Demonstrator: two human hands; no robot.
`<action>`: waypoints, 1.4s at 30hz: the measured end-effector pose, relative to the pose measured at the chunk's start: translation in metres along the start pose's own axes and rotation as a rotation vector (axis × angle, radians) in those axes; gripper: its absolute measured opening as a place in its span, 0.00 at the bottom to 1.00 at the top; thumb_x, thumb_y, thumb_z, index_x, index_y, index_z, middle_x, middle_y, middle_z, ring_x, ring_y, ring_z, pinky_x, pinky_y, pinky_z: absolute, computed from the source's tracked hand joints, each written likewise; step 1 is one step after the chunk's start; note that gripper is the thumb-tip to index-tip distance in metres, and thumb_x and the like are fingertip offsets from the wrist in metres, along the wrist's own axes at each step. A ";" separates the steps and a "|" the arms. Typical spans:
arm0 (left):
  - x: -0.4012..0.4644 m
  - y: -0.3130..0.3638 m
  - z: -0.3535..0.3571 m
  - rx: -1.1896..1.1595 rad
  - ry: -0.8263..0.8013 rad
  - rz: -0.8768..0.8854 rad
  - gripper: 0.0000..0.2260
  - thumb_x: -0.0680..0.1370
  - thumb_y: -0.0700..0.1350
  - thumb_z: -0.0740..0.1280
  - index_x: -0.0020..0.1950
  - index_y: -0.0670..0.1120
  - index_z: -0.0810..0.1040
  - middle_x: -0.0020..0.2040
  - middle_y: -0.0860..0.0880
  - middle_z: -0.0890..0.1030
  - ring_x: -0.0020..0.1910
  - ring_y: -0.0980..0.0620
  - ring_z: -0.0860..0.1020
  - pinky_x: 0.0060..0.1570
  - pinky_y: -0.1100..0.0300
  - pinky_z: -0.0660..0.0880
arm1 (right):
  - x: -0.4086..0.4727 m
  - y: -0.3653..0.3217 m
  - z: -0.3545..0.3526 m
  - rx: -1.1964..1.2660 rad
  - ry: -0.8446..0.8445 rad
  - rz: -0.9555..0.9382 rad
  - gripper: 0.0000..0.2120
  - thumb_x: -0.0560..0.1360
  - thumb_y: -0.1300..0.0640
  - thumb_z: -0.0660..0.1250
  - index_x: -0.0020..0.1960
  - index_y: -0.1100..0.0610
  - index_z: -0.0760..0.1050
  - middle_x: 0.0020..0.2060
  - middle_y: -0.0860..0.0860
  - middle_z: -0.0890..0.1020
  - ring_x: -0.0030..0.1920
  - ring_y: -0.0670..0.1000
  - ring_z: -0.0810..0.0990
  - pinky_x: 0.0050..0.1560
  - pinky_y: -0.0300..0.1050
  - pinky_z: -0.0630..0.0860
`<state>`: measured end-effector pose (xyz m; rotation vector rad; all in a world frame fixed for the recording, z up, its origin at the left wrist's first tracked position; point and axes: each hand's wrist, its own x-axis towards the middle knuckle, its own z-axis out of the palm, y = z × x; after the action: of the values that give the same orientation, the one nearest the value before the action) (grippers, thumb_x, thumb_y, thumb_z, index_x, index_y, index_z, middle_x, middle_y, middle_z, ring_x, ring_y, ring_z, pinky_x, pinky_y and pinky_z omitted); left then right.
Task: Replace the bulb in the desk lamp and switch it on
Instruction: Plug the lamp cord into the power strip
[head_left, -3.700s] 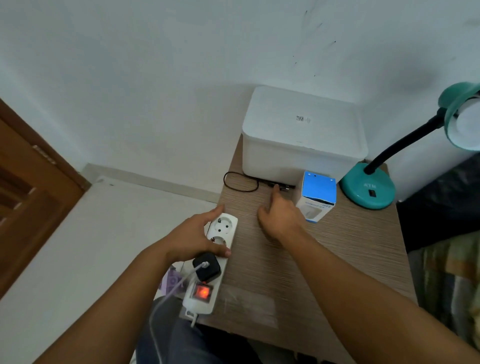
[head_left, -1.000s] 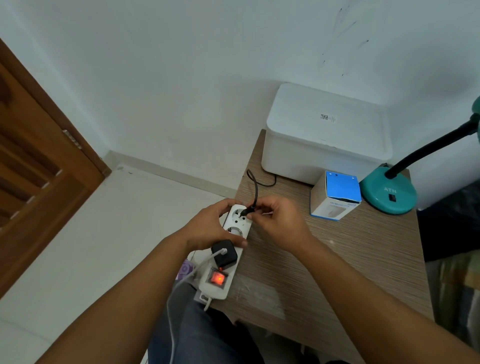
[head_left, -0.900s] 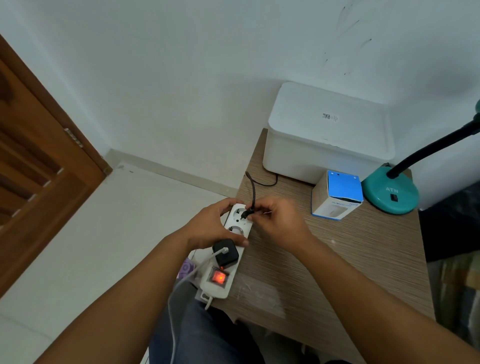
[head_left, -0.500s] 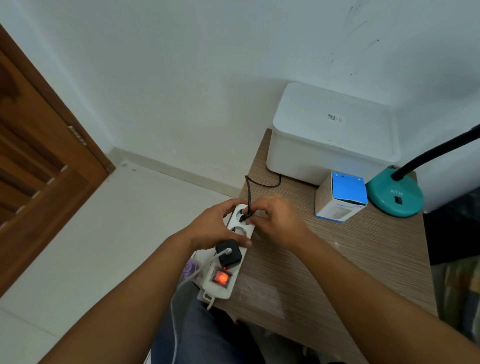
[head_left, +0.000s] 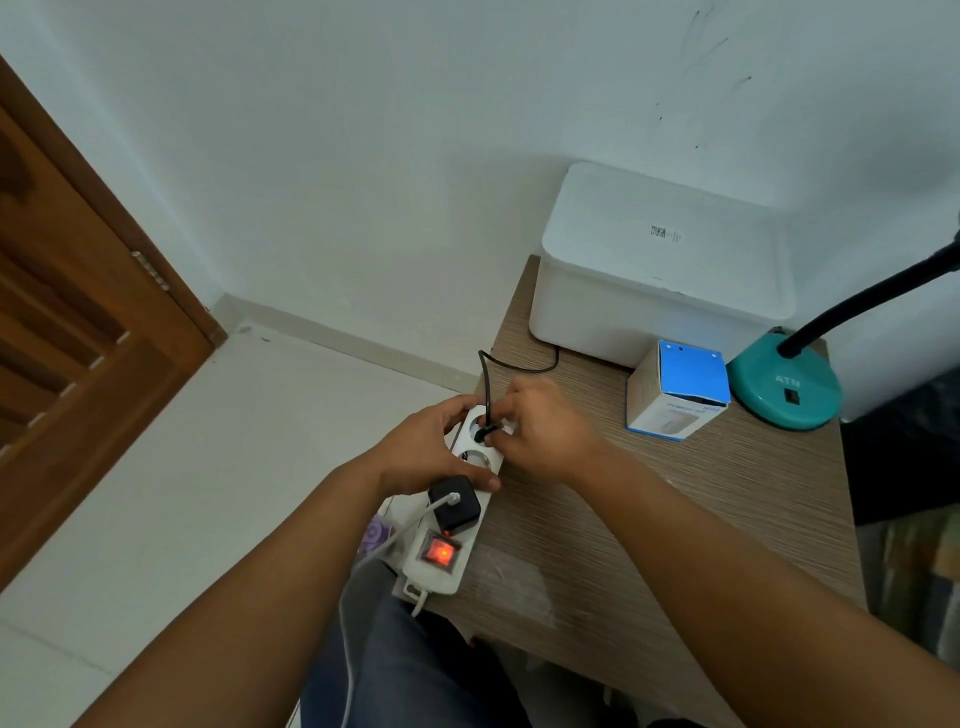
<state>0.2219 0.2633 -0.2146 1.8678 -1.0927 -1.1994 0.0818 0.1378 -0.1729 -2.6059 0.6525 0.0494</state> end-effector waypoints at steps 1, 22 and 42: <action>0.000 0.000 0.000 0.006 0.000 -0.001 0.44 0.57 0.55 0.84 0.70 0.62 0.70 0.61 0.62 0.80 0.62 0.61 0.77 0.64 0.54 0.75 | 0.002 -0.001 -0.001 0.006 -0.013 0.013 0.11 0.75 0.47 0.69 0.56 0.47 0.83 0.44 0.45 0.73 0.50 0.49 0.73 0.49 0.52 0.76; -0.069 0.062 -0.016 0.298 0.288 0.059 0.35 0.72 0.63 0.72 0.77 0.57 0.67 0.76 0.55 0.68 0.75 0.53 0.65 0.72 0.54 0.62 | -0.077 0.005 -0.020 0.277 0.237 0.128 0.20 0.77 0.52 0.67 0.69 0.47 0.73 0.53 0.45 0.78 0.50 0.44 0.76 0.53 0.43 0.74; -0.003 0.156 0.187 0.412 -0.004 0.179 0.35 0.73 0.61 0.71 0.78 0.55 0.65 0.76 0.52 0.68 0.74 0.54 0.66 0.73 0.55 0.64 | -0.239 0.139 -0.025 0.355 0.454 0.567 0.22 0.78 0.49 0.65 0.72 0.45 0.68 0.65 0.45 0.75 0.64 0.47 0.74 0.65 0.46 0.72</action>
<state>0.0021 0.1816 -0.1495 2.0099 -1.5666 -0.9259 -0.1954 0.1224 -0.1745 -2.0266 1.4003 -0.4511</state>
